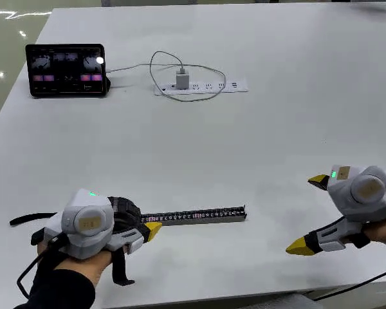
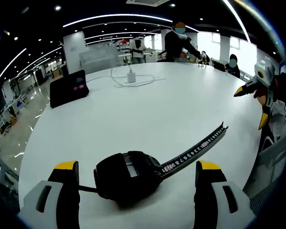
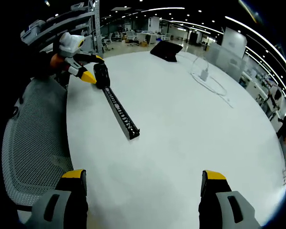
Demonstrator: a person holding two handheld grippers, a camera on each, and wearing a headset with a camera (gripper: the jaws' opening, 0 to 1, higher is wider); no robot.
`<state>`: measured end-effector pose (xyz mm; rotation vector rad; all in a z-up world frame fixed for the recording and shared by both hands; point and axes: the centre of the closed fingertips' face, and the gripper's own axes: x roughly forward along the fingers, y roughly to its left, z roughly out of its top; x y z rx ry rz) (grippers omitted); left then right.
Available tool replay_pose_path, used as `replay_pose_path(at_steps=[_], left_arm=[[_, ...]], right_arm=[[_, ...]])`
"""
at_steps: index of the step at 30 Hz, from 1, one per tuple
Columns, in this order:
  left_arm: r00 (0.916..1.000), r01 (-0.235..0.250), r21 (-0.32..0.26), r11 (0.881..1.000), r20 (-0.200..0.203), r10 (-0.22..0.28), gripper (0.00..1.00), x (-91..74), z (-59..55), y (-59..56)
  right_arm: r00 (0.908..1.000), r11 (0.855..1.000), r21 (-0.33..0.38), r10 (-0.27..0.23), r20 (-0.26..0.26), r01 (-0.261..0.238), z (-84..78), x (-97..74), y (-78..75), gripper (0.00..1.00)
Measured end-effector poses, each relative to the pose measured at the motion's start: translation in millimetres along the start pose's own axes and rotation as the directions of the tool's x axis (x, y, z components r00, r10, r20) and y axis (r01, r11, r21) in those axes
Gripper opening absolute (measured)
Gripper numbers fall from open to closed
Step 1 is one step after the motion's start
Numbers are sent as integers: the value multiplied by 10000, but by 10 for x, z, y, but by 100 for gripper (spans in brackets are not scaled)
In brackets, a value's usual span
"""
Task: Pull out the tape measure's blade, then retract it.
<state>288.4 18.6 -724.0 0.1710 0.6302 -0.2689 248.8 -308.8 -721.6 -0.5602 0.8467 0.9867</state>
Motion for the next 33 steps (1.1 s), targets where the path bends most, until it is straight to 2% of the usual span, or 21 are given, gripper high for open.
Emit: replay_pose_path(at_steps=[2,5,6,9,11,12,13,14,16,18,19,21,24,26,28,31,32,33], left_arm=[[9997,-50,-394,9992,234,59,99,0,32,9],[9970,0,-555,9985,773,43,99,29,81,9],[9968,-42,-657,9978,790,94,99,41,73,14],[9924,-264,-1229,9921,1165,408,99,76,65,53],[9899,-352,-1414,9893,1308,539,99,82,31,87],[9860,-400,-1801,9828,1522,680,99,84,24,113],[9850,-472,-2339,9711,1508,842,99,73,-9,146],[9802,-550,-2584,9645,1701,1015,99,61,2,199],[9745,-857,-2392,9672,1817,1313,99,60,13,287],[9707,-982,-2296,9683,1923,1440,99,70,28,315],[9692,-989,-2098,9727,2012,1419,99,82,35,304],[9699,-894,-1880,9781,2069,1284,99,109,40,257],[9758,-633,-1366,9886,1992,900,99,148,28,137],[9754,-494,-1288,9904,2072,756,99,149,47,90],[9759,-391,-1229,9916,2084,643,99,161,41,72],[9782,-360,-1214,9920,1990,599,99,179,7,77],[9778,-371,-1227,9918,2001,614,99,175,9,85],[9774,-378,-1258,9913,2020,629,99,172,12,93]], right_arm=[[9999,9994,-310,133,-70,-135,60,22,4,99],[9995,9961,-821,316,-97,-323,138,60,-12,99],[9992,9950,-924,365,-138,-376,155,74,-3,99],[9981,9885,-1398,545,-278,-579,220,143,-15,99],[9966,9886,-1265,817,-48,-817,316,186,15,99],[9952,9878,-1231,971,88,-953,368,218,21,99],[9952,9877,-1235,978,67,-962,388,242,12,99],[9944,9861,-1299,1054,40,-1040,411,278,20,99],[9939,9791,-1710,1100,-80,-1097,428,347,25,99],[9935,9721,-2049,1114,-244,-1140,422,411,22,99],[9927,9693,-2148,1148,-369,-1201,412,454,33,99],[9904,9635,-2307,1269,-546,-1362,397,509,56,99],[9871,9541,-2562,1392,-794,-1552,376,621,82,99],[9857,9494,-2687,1439,-878,-1626,382,678,86,97],[9843,9451,-2781,1519,-901,-1713,406,711,104,93],[9818,9415,-2823,1622,-990,-1840,417,789,110,93],[9801,9277,-3204,1633,-1124,-1913,413,806,104,90],[9792,9220,-3342,1645,-1188,-1954,407,823,105,86]])
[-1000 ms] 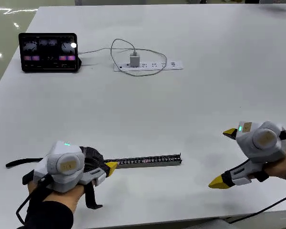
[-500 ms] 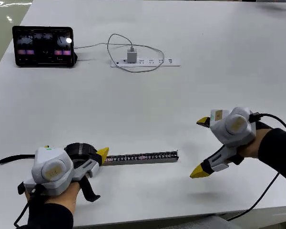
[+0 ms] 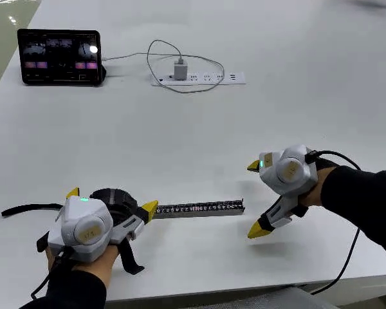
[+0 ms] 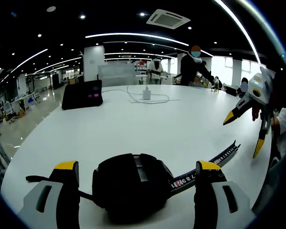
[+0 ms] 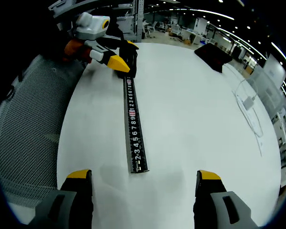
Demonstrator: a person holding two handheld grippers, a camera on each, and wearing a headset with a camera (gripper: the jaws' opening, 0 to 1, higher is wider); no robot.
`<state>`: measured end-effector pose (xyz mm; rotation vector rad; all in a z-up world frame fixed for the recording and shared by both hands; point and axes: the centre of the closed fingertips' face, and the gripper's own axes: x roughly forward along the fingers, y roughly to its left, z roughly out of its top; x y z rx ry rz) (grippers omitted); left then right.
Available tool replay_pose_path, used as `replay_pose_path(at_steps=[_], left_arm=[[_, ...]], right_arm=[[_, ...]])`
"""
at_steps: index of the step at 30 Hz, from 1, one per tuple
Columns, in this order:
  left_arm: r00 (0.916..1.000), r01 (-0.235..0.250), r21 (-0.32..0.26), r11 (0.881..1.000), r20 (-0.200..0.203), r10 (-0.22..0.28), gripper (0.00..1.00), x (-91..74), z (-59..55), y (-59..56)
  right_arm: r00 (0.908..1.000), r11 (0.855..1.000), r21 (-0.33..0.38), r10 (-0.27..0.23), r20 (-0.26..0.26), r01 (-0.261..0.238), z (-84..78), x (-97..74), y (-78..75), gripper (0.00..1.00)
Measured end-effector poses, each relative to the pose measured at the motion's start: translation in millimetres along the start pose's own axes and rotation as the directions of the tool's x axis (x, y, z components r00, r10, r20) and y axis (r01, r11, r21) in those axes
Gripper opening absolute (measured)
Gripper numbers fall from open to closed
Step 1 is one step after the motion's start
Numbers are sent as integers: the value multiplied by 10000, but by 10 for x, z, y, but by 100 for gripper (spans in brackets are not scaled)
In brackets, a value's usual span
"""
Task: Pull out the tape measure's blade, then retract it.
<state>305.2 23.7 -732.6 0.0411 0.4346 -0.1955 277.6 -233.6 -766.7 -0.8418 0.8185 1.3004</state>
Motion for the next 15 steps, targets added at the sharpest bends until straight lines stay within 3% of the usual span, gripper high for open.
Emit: replay_pose_path(at_steps=[8,15], left_arm=[[10000,-25,-186,9998,-5,25,99,-2,-14,16],[9999,-146,-253,9996,52,148,99,-2,-5,58]], right_arm=[[9994,9993,-130,346,7,-346,51,66,5,69],[9961,9961,-152,873,-81,-875,47,83,49,42]])
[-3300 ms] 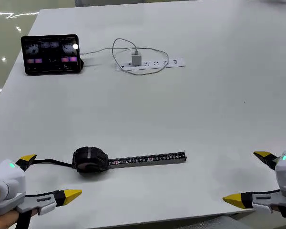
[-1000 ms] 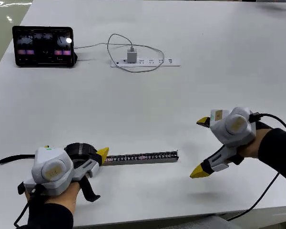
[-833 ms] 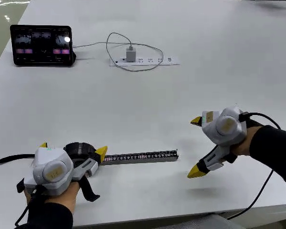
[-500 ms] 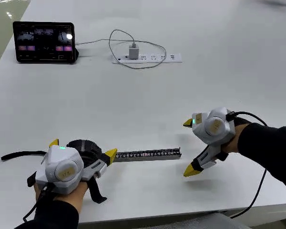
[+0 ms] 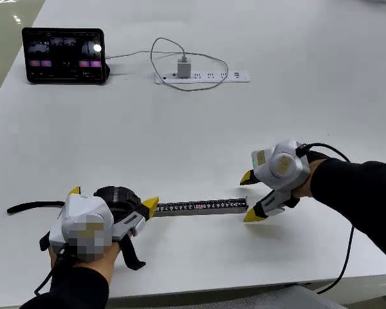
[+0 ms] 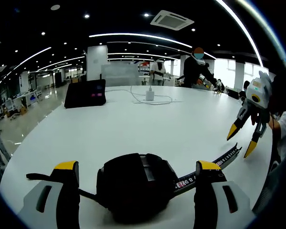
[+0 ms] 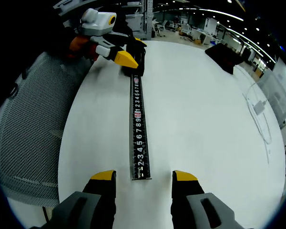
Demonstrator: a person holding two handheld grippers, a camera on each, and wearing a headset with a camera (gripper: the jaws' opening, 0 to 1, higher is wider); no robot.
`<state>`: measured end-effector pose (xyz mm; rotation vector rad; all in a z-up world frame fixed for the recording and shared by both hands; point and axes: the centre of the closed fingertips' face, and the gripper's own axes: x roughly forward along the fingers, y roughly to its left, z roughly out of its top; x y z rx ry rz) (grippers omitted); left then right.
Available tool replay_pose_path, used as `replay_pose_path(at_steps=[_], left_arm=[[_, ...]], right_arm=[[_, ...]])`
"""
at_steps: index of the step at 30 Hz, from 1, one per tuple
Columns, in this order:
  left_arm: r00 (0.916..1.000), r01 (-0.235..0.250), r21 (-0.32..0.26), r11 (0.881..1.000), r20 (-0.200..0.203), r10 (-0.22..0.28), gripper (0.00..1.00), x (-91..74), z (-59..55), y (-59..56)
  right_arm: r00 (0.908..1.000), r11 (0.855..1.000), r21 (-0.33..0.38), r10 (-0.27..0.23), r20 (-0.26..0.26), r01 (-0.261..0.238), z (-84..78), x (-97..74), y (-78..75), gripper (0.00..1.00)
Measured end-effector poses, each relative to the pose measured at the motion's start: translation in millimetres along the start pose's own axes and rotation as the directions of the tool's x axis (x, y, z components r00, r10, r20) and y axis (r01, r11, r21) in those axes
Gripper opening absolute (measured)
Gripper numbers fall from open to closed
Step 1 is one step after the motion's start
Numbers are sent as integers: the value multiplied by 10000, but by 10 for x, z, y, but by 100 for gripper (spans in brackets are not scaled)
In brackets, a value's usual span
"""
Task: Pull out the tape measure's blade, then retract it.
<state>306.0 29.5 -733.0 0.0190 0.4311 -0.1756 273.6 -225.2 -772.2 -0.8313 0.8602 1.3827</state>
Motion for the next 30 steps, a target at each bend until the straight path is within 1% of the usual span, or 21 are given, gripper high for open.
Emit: replay_pose_path(at_steps=[8,13,16,19,23,27,28,29,30], left_arm=[[10000,70,53,10000,6,-70,99,-8,-5,-21],[9999,104,47,9999,43,-104,99,-10,4,-30],[10000,63,-42,10000,62,-63,99,-10,4,-10],[10000,7,-110,9999,20,-7,99,-10,-5,10],[9999,-46,-176,9998,159,48,99,-18,19,25],[10000,-83,-116,9999,52,83,99,-18,-15,49],[10000,-77,-104,9999,59,78,99,-19,-11,52],[9999,-106,-142,9998,70,107,99,-21,-3,63],[9999,-132,-252,9996,65,134,97,-23,1,70]], right_arm=[[9993,9995,-76,307,-207,-309,-17,32,53,27],[9990,9994,-136,316,-306,-320,-32,64,54,22],[9991,9995,-98,289,-309,-292,-20,73,46,18],[9991,9996,168,221,-354,-215,-18,75,23,12],[9990,9997,149,176,-401,-170,-27,75,27,12],[9986,9998,170,56,-519,-47,-24,81,34,11],[9983,9997,256,-32,-585,47,-22,81,37,11],[9977,9983,543,-175,-656,211,-21,83,38,11],[9970,9947,986,-231,-732,303,-27,84,39,10]])
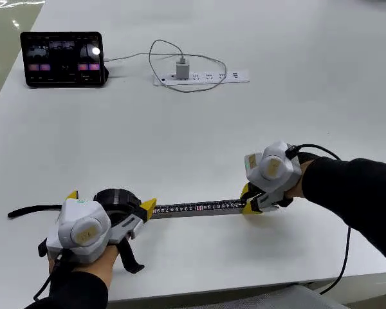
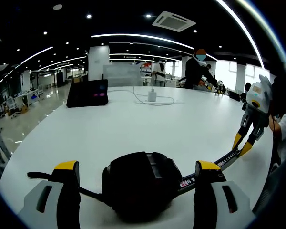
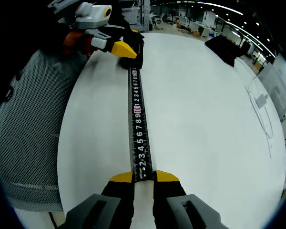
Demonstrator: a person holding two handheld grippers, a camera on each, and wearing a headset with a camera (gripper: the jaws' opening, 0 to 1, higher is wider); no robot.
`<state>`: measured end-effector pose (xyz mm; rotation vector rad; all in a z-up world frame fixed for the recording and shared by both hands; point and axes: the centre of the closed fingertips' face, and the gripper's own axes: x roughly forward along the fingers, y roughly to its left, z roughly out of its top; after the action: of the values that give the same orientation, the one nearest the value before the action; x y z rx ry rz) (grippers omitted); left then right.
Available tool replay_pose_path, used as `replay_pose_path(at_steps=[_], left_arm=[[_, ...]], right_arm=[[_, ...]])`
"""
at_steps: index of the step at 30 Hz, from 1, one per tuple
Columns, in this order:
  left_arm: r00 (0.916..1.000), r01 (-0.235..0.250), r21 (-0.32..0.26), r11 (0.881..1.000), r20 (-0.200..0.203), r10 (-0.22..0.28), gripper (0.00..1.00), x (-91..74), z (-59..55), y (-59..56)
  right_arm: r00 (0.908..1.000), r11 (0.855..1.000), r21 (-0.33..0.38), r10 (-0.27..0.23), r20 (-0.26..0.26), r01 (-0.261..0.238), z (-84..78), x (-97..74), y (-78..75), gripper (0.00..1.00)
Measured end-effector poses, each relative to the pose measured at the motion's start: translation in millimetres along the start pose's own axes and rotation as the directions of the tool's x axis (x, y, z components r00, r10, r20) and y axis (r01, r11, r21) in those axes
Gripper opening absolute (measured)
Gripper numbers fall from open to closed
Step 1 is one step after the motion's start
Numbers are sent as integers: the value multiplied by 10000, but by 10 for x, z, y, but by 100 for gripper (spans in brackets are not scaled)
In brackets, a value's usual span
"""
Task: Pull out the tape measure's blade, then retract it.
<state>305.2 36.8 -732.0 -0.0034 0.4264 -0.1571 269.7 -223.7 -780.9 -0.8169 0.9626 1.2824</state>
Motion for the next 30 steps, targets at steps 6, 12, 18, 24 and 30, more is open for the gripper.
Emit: replay_pose_path(at_steps=[6,12,18,24,30], left_arm=[[9989,-42,-111,9999,-463,37,85,19,-92,-12],[9974,-23,46,10000,-723,27,68,6,-119,-47],[9954,9,-387,9993,-961,-46,65,8,-136,-21],[9949,143,-414,9990,-988,-183,64,9,-148,-22],[9946,155,-388,9991,-1016,-194,64,12,-148,-19]], right_arm=[[9996,9997,-234,50,-295,-57,3,17,-8,10],[9990,9999,137,34,-451,-28,2,25,-9,10],[9993,9999,136,81,-365,-76,3,25,-5,10],[9987,9998,-124,161,-483,-167,13,30,-3,9],[9983,9996,-160,213,-538,-222,15,28,-1,9]])
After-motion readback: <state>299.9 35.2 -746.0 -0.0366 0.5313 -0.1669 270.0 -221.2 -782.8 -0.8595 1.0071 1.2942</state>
